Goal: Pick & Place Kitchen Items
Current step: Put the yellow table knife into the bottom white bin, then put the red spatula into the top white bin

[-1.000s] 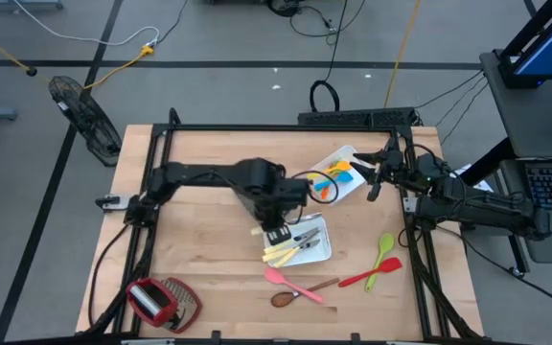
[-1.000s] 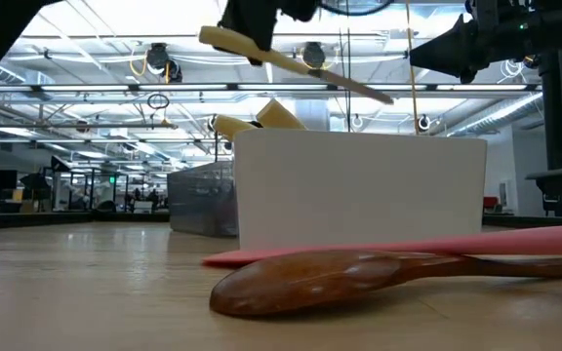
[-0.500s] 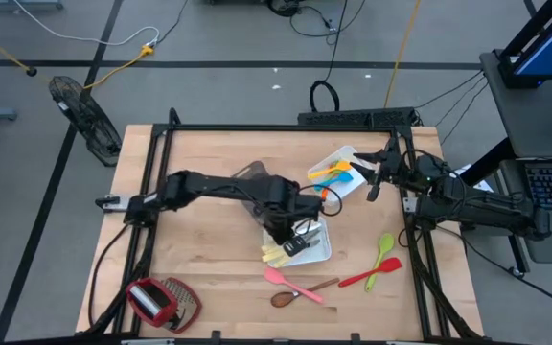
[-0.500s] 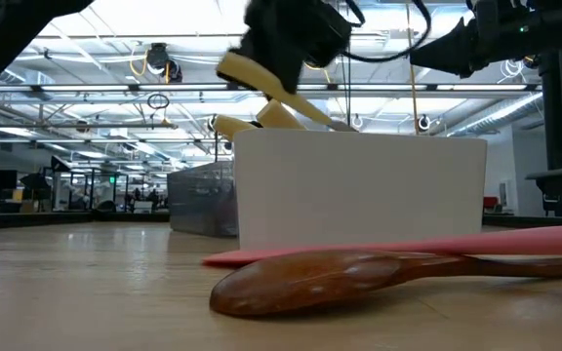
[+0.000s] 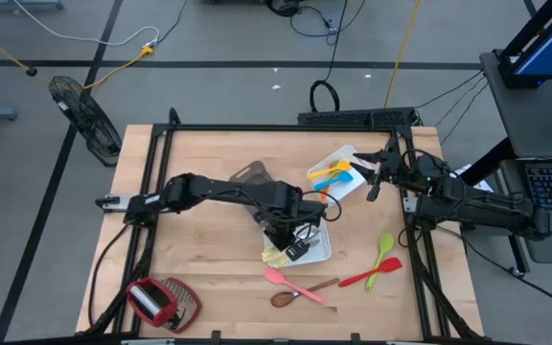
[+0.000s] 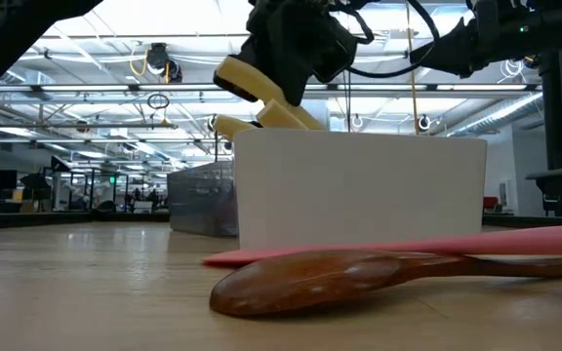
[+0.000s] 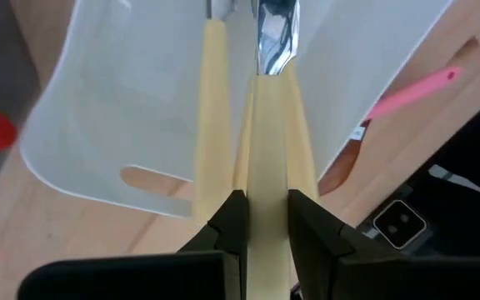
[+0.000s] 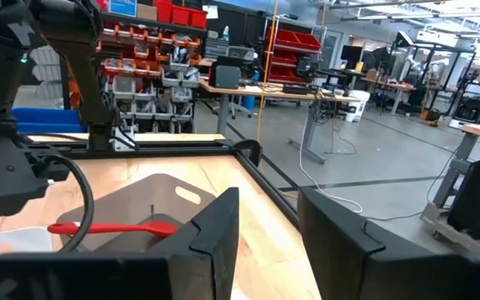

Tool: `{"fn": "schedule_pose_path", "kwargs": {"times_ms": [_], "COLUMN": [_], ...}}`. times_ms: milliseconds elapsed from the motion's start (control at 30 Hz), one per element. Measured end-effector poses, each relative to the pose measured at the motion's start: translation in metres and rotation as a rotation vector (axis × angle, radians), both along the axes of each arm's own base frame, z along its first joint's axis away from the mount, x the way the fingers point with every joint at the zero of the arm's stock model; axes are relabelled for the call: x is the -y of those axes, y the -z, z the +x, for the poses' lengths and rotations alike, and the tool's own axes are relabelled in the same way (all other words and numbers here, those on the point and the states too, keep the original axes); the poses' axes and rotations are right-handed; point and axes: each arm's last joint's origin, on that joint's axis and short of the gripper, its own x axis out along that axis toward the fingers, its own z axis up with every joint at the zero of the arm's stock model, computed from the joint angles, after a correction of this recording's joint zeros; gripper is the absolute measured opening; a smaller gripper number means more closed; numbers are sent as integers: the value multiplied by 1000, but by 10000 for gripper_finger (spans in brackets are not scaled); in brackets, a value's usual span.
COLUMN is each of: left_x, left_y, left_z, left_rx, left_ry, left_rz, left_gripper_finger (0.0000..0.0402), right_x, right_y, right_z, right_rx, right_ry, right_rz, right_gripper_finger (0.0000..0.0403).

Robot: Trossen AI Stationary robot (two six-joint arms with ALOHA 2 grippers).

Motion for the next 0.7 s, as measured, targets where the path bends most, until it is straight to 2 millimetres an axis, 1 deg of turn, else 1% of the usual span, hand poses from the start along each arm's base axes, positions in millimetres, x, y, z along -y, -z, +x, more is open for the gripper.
{"fn": "schedule_pose_path", "kwargs": {"times_ms": [200, 267, 567, 700], "left_x": [-1, -1, -1, -1], "left_y": [0, 0, 0, -1], "left_z": [1, 3, 5, 5], "left_rx": [11, 26, 50, 54], "left_ry": [-4, -5, -15, -4], "left_rz": [4, 6, 22, 20], "left_gripper_finger": [54, 62, 150, 182], "right_x": [0, 0, 0, 0], "right_y": [0, 0, 0, 0], "right_z": [0, 0, 0, 0], "right_rx": [0, 0, 0, -1], "right_ry": [0, 0, 0, 0], "right_rz": [-2, -2, -2, -2], "right_gripper_finger": [116, 116, 116, 116]}}
